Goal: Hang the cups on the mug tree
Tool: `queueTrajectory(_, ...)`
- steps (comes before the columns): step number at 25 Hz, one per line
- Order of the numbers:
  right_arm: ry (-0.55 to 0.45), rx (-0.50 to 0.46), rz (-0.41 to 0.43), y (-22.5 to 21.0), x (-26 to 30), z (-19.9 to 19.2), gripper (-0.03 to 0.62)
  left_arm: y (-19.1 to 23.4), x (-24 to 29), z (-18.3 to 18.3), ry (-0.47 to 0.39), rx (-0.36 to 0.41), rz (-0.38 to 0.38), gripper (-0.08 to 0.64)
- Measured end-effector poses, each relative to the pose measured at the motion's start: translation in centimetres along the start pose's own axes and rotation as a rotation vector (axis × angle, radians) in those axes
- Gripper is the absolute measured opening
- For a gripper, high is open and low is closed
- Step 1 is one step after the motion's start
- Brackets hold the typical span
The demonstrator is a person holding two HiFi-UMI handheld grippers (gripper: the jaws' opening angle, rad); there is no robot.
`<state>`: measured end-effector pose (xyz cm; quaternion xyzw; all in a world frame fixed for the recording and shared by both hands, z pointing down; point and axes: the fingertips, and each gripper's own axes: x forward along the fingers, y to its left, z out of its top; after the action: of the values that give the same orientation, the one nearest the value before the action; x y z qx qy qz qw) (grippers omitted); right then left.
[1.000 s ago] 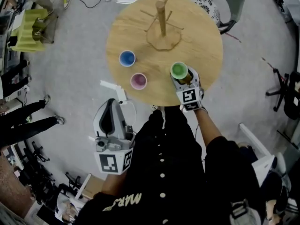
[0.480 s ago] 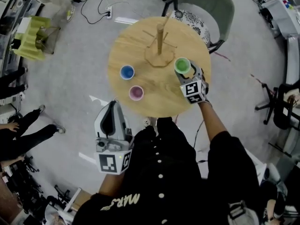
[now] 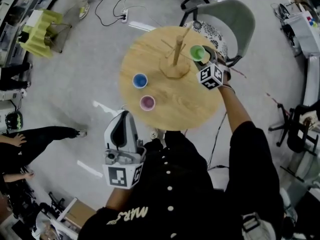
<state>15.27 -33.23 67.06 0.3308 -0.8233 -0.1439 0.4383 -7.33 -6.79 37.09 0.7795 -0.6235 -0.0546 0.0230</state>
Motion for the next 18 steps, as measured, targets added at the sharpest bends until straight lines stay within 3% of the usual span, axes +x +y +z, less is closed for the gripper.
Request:
queueTrajectory(7, 0.052, -0.193, 0.065, -0.4, 3.9, 2.0, 0.282, 1.3, -0.4, -0.1, 0.011, -0.009, 0.035, -0.005)
queueTrajectory(14, -0.043, -0.456, 0.067, 0.4, 3.8, 6.1, 0.281, 2.2, -0.5, -0.2, 0.011, -0.021, 0.068, -0.003)
queueTrajectory(18, -0.066, -0.510, 0.078, 1.6, 3.0, 6.6, 0.281, 2.4, -0.5, -0.3, 0.018, -0.033, 0.080, -0.003)
